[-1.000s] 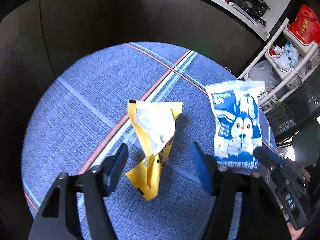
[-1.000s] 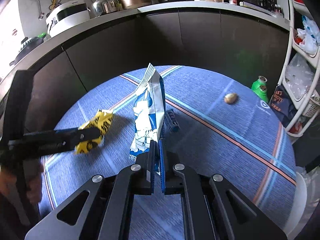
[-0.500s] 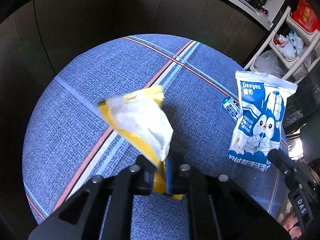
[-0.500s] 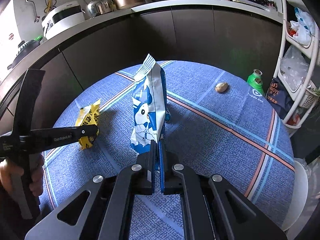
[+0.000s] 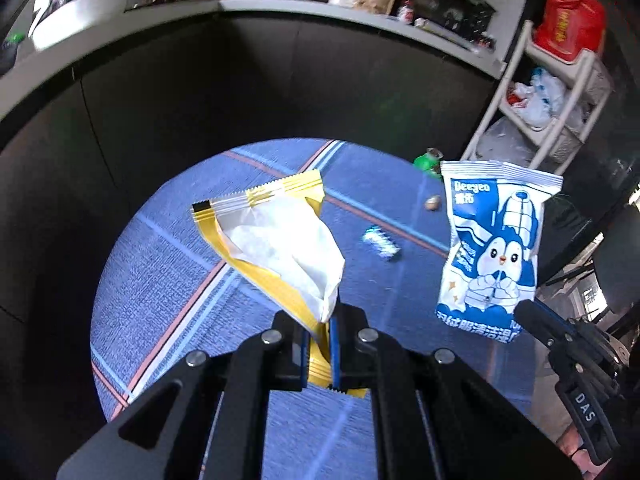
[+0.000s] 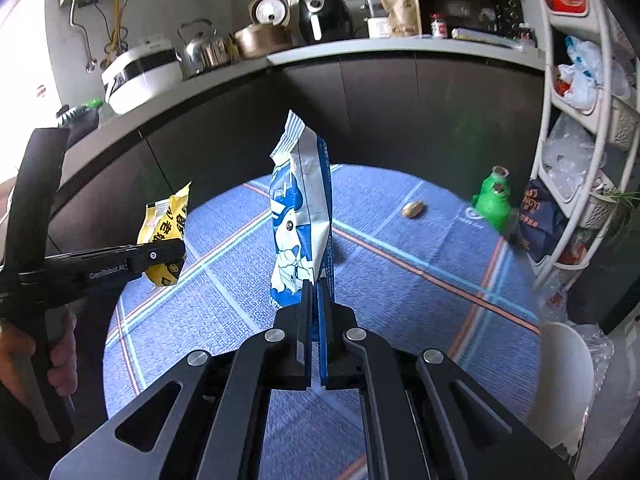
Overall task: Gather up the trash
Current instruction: 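Carry the yellow wrapper and printed bag over the white bin and release both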
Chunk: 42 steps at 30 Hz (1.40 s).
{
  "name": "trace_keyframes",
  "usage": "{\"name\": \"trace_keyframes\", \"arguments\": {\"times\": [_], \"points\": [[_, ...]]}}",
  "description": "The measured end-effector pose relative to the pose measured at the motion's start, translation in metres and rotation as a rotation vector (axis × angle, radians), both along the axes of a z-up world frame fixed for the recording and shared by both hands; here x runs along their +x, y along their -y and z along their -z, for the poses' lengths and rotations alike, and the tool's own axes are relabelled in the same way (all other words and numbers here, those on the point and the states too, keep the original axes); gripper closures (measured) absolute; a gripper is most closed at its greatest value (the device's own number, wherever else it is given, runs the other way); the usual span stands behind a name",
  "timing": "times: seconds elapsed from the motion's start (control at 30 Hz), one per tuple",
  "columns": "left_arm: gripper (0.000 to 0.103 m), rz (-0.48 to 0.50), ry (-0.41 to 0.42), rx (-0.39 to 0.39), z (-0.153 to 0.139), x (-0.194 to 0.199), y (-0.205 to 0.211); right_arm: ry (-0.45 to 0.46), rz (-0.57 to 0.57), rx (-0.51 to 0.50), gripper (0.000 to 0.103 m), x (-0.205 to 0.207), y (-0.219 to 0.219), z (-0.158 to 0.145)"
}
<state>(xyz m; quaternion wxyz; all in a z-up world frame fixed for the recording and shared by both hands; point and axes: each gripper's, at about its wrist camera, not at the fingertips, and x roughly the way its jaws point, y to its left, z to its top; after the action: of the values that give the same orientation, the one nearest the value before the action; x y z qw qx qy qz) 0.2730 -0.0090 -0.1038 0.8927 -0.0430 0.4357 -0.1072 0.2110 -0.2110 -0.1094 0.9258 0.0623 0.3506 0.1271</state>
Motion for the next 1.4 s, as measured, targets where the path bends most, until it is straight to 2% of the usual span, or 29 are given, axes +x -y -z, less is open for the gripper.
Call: {"name": "trace_keyframes", "arguments": {"times": [0.3, 0.57, 0.93, 1.4], "points": [[0.095, 0.094, 0.066, -0.056, -0.043, -0.051, 0.030, 0.067, 0.059, 0.015, 0.101, -0.048, 0.031, -0.031], [0.095, 0.197, 0.101, -0.094, -0.070, -0.083, 0.066, 0.100, 0.128, 0.033, 0.101, -0.083, 0.067, -0.041], [0.095, 0.346, 0.095, -0.104, -0.076, -0.104, 0.134, 0.109, 0.243, 0.057, 0.101, -0.111, 0.115, -0.039], [0.095, 0.508, 0.038, -0.088, -0.060, -0.111, 0.220, 0.084, 0.391, 0.095, 0.101, -0.137, 0.185, -0.016]]}}
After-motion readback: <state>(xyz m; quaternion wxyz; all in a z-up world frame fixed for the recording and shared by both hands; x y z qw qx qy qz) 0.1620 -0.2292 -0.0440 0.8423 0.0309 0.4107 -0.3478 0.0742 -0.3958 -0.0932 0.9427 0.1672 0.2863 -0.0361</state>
